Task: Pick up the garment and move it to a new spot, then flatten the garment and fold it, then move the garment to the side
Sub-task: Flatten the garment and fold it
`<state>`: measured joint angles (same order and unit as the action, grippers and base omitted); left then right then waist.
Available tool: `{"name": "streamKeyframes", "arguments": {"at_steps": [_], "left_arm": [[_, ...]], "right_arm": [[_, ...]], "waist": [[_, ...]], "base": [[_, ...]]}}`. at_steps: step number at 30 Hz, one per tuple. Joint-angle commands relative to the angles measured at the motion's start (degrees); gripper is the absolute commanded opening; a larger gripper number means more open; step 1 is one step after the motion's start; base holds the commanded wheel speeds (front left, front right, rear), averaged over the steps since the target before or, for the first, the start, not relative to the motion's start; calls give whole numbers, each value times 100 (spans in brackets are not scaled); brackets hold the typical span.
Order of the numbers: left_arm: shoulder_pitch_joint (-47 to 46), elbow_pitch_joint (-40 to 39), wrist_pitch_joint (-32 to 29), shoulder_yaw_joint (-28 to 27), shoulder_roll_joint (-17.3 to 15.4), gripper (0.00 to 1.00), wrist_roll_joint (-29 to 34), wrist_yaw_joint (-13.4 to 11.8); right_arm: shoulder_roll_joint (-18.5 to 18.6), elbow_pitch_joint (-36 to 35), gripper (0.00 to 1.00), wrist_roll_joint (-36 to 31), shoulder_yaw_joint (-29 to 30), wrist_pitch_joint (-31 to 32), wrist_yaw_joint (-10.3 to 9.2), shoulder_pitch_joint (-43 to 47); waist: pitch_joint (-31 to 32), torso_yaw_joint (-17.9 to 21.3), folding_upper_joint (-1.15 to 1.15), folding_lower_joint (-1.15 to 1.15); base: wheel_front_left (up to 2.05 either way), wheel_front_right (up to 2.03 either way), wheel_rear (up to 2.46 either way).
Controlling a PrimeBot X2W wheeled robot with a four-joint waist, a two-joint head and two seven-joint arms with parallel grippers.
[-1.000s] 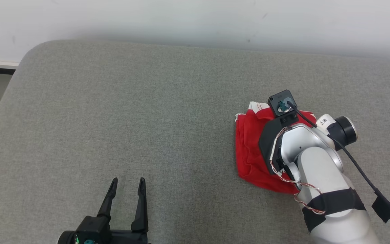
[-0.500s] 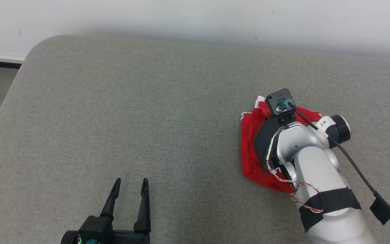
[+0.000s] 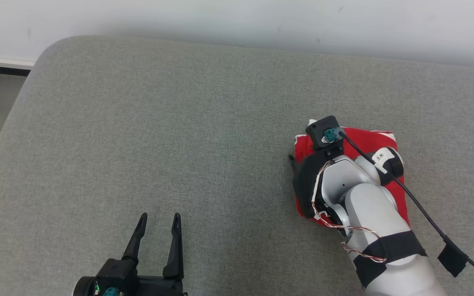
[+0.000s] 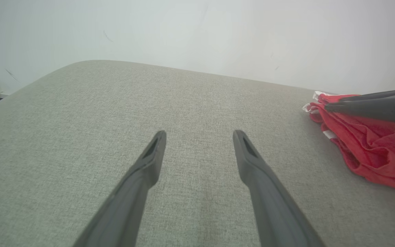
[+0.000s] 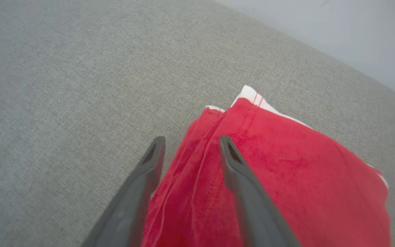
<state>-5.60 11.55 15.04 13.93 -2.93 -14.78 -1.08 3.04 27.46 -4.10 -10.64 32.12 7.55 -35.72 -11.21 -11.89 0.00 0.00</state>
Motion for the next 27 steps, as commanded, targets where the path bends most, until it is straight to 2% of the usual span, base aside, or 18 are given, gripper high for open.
{"name": "streamKeyframes", "arguments": {"at_steps": [1,7,10,17,18,19,27], "left_arm": [[-24,14,15,-18,7,100,-51,-22],[85,33,15,-72,6,100,11,-13],[147,-11,15,-149,6,100,59,-33],[316,-184,15,-339,5,100,271,-40],[382,-274,14,-421,5,100,345,-42],[382,-274,14,-421,5,100,345,-42],[657,-498,15,-704,5,100,416,-80]], "right_arm": [[-30,-87,100,123,-44,-70,-17,71],[-30,-747,100,1263,-183,-342,-17,422],[-20,-1265,100,1510,16,-626,-17,761],[-27,-2192,100,1125,750,-1472,-16,1735],[-25,-2394,100,992,958,-1893,-17,2082],[-25,-2394,100,992,958,-1893,-17,2082],[-23,-2512,100,965,1417,-3440,-17,3097]], "waist": [[28,22,0,0],[241,139,0,0],[384,243,0,0],[659,478,0,0],[741,572,0,0],[741,572,0,0],[1010,899,0,0]], "base": [[0,0,0],[0,0,0],[0,0,0],[0,0,0],[0,0,0],[0,0,0],[0,0,0]]}}
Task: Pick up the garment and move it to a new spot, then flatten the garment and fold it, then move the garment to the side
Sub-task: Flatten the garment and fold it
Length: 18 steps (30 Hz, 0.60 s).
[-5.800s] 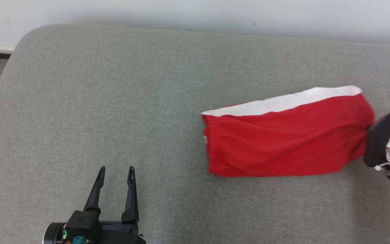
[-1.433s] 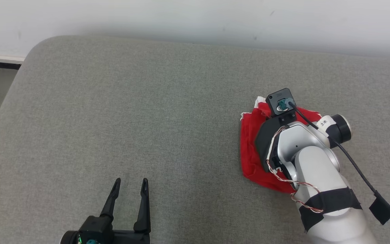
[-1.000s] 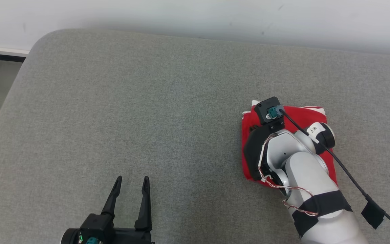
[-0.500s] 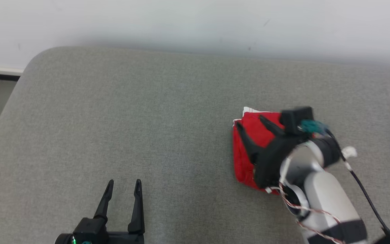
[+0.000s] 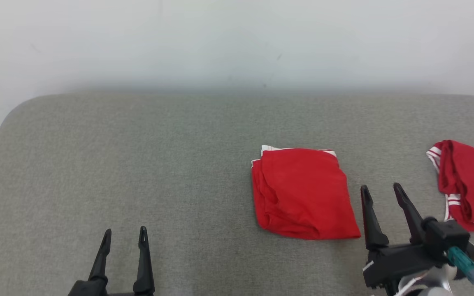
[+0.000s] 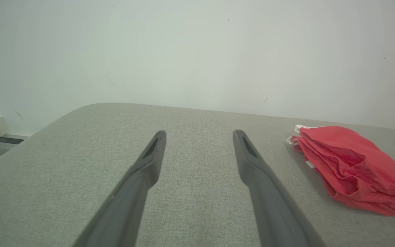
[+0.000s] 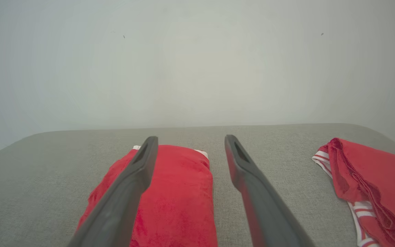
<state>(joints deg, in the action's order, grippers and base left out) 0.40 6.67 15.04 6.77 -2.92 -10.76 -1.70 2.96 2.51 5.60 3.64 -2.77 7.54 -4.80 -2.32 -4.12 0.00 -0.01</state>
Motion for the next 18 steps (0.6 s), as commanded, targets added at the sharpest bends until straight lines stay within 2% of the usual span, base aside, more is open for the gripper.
{"name": "streamKeyframes", "arguments": {"at_steps": [1,7,18], "left_arm": [[99,-38,14,-34,4,100,18,-21],[270,-153,15,-264,3,100,179,49],[486,-147,15,-533,3,100,524,162]], "right_arm": [[-19,8,100,-51,-3,-112,-15,83],[-15,402,100,-38,212,-811,-15,389],[-15,1090,100,-125,387,-1181,-15,533]], "waist": [[158,165,0,1],[288,377,0,1],[390,592,0,1]], "base": [[0,0,0],[0,0,0],[0,0,0]]}}
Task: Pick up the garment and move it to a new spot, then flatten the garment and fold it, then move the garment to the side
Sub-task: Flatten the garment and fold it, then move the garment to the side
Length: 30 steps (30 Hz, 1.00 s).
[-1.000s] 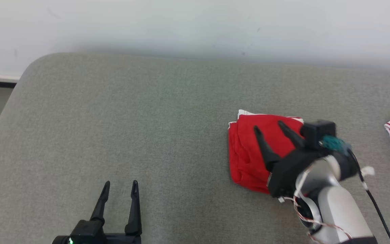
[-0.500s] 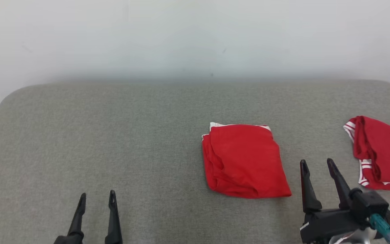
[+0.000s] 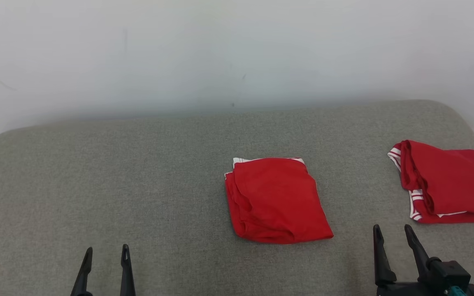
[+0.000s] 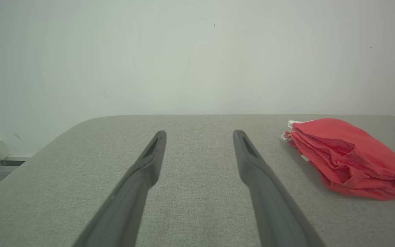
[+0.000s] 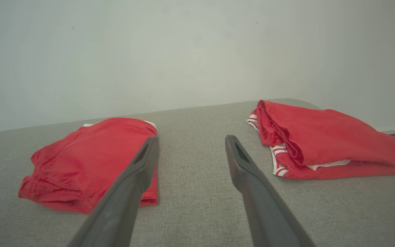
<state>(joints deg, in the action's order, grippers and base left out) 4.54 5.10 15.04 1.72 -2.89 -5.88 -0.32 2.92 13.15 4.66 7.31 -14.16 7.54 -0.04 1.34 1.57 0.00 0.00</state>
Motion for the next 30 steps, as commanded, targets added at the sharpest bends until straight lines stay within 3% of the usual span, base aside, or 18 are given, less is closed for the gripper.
{"name": "streamKeyframes", "arguments": {"at_steps": [1,21,30], "left_arm": [[94,35,15,-53,1,100,41,18],[189,280,15,-128,1,100,43,64],[118,297,15,-70,1,100,40,49]], "right_arm": [[-11,71,100,-43,37,-55,-15,64],[-12,205,100,97,55,-105,-15,-19],[-12,-109,100,75,135,17,-15,-80]], "waist": [[33,29,0,0],[40,17,0,0],[-28,-72,0,0]], "base": [[0,0,0],[0,0,0],[0,0,0]]}}
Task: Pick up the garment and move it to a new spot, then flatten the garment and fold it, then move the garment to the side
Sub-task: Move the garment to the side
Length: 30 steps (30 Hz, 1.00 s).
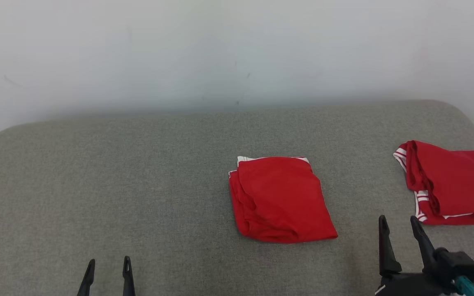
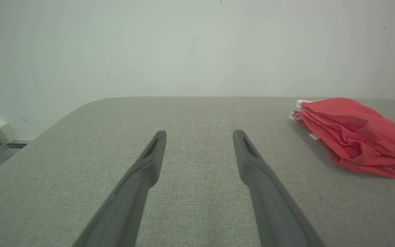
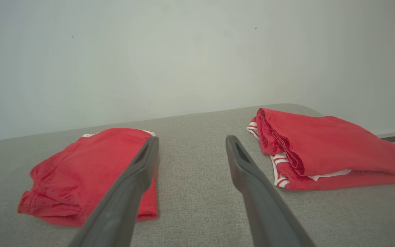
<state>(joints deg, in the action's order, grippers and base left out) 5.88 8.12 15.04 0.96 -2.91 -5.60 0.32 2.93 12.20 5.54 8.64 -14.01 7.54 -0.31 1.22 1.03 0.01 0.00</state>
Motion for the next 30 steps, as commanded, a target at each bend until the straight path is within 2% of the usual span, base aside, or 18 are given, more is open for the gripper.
{"name": "streamKeyframes", "arguments": {"at_steps": [1,3,4,10,13,16,21,30], "left_arm": [[-18,-13,15,18,3,100,4,-26],[-18,-33,15,49,2,100,-22,-49],[-23,-50,15,68,2,100,-51,-77],[-127,-64,15,166,2,100,-136,-81],[-187,-60,15,233,2,100,-153,-75],[-302,-99,15,326,3,100,-150,-51],[-460,-117,15,470,1,100,-170,-30],[-669,-110,15,568,4,100,-205,-31]], "right_arm": [[-13,-85,100,-31,-22,118,-15,-82],[-17,-164,100,48,-194,703,-15,-128],[-11,-310,100,-99,-297,1467,-15,-273],[-14,-822,100,-157,-313,3813,-15,-925],[119,-936,100,-89,-606,4990,-15,-1372],[388,-852,100,-31,-737,5869,-16,-1795],[597,-470,100,-232,-533,6604,-15,-2399],[482,250,100,-307,-198,6726,-15,-2716]], "waist": [[-26,-31,-1,0],[-56,-45,-1,0],[-90,-46,-1,0],[-215,-118,-1,0],[-311,-173,-1,0],[-465,-278,-1,0],[-744,-526,-1,0],[-1164,-855,-1,0]], "base": [[0,0,0],[0,0,0],[0,0,0],[0,0,0],[0,0,0],[0,0,0],[0,0,0],[0,0,0]]}}
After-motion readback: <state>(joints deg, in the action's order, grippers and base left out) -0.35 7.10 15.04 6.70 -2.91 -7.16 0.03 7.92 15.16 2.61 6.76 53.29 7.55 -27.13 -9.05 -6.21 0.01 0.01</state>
